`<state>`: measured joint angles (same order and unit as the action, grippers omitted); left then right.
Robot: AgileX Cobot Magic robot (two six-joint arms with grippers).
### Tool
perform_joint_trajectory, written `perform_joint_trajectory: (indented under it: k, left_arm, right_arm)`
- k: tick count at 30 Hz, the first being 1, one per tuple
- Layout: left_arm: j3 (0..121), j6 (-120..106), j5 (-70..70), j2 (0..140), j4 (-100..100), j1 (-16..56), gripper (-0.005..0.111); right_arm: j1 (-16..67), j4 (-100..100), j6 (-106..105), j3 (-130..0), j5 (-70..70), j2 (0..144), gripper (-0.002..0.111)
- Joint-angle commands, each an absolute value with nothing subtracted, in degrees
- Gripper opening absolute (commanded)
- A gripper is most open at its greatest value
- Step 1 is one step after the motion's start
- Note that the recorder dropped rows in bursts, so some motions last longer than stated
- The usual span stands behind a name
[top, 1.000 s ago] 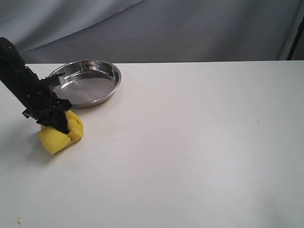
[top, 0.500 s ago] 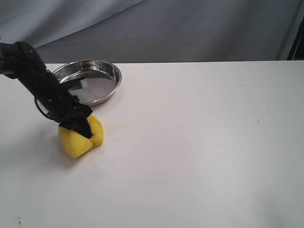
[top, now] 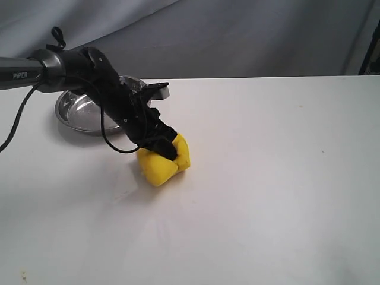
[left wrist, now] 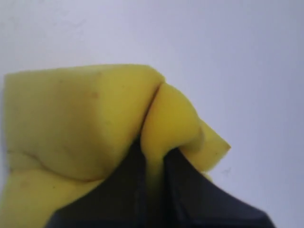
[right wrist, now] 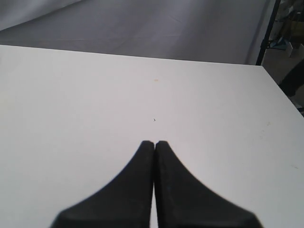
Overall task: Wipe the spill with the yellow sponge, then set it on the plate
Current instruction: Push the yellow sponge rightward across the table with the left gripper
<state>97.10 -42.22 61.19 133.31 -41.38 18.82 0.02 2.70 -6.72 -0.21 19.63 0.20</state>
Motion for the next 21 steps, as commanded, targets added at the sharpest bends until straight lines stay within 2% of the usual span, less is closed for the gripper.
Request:
perform_joint_trajectory:
  k: [1,15,21]
  left_arm:
    - [97.6,-44.4,61.3,133.4,-44.8,19.4,0.000]
    - [97.6,-61.6,55.0,133.4,-60.6,18.9,0.000]
    - [97.6,-60.0,51.9,134.5,-62.2,17.9,0.000]
  right_arm:
    - [0.1,2.9,-6.8,0.0,19.6,0.0,0.000]
    - [0.1,2.9,-6.8,0.0,19.6,0.0,0.000]
    - [0.1,2.9,-6.8,0.0,19.6,0.0,0.000]
